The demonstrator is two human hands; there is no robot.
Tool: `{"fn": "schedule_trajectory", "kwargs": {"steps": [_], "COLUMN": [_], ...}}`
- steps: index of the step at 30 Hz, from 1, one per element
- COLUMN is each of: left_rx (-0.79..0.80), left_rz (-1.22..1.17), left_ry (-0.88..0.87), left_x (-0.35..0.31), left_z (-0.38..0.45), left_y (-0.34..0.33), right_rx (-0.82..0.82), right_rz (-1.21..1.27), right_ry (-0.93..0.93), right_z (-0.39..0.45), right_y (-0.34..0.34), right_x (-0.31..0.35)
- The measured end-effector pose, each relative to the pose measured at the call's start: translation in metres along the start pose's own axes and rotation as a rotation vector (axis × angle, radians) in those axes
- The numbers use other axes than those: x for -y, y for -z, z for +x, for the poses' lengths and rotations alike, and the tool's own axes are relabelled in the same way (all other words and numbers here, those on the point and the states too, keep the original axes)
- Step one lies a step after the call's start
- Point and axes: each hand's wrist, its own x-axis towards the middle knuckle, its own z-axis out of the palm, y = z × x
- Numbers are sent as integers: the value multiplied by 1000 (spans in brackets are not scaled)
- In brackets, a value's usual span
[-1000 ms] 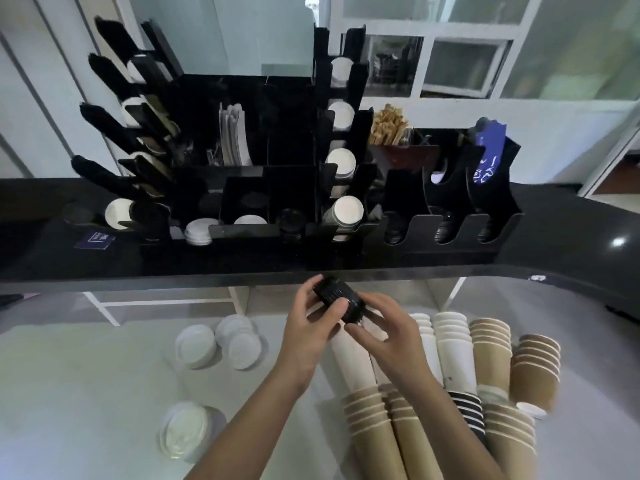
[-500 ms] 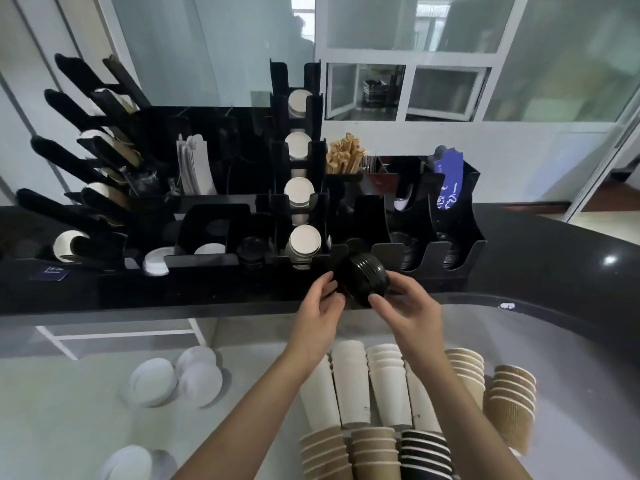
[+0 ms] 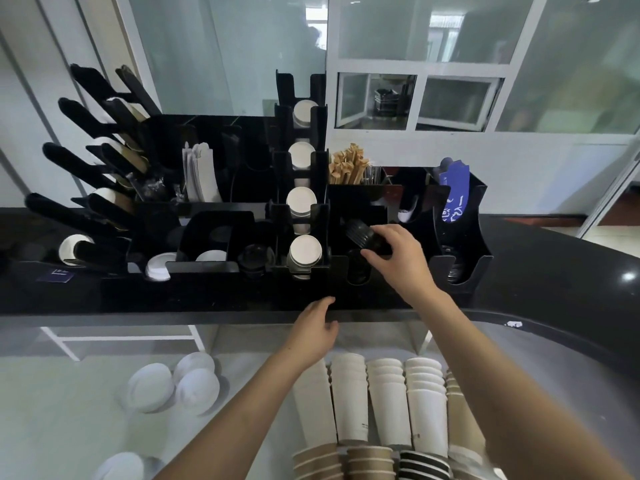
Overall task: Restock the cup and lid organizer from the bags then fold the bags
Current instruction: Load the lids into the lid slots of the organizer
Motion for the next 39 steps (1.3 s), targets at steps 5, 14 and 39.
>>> {"fn": "schedule_trajectory", "kwargs": {"steps": [5,14,39], "left_rx": [76,63,33], "left_rz": [121,229,246], "left_ry": [9,34,-9], "left_x": [4,10,11], "left_z": [6,14,9], "left_y": [4,4,-1], "right_rx": [61,202,176], "right_rz": [-303,-615,-684], "right_ry": [155,170,175], "right_z": [7,11,-8], "right_y": [-11,-28,-44], "right_x": [-4,-10,-15]}}
